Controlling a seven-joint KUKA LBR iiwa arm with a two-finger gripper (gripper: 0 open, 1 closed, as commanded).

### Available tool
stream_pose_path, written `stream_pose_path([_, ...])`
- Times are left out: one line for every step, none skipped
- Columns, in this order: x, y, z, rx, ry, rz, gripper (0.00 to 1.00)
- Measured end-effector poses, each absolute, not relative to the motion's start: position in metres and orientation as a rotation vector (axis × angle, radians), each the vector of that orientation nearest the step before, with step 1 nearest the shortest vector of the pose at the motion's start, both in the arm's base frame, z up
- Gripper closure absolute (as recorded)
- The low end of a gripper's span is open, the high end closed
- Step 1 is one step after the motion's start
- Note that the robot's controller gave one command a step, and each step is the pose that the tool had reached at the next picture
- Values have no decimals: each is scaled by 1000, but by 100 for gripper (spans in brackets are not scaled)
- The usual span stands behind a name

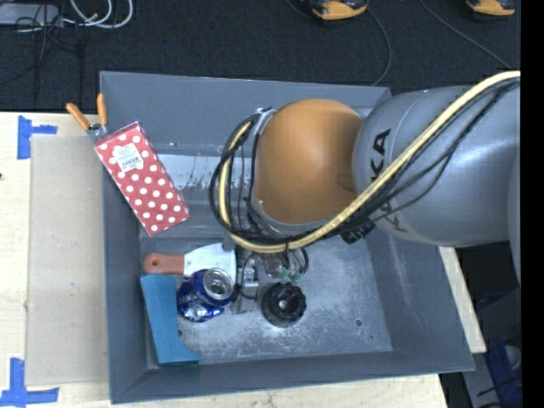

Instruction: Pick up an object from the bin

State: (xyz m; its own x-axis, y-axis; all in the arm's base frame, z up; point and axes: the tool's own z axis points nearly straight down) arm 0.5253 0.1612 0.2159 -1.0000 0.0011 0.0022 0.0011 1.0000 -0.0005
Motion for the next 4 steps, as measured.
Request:
stream_pose_path([525, 152, 197, 82, -3134, 1, 0])
stream_pose_path([532, 147, 173, 87, -3135, 1, 0])
stream_pose_path([509, 115, 153, 165, -3131, 0, 0])
stream_pose_path([497, 93, 153, 129, -3126, 3, 0])
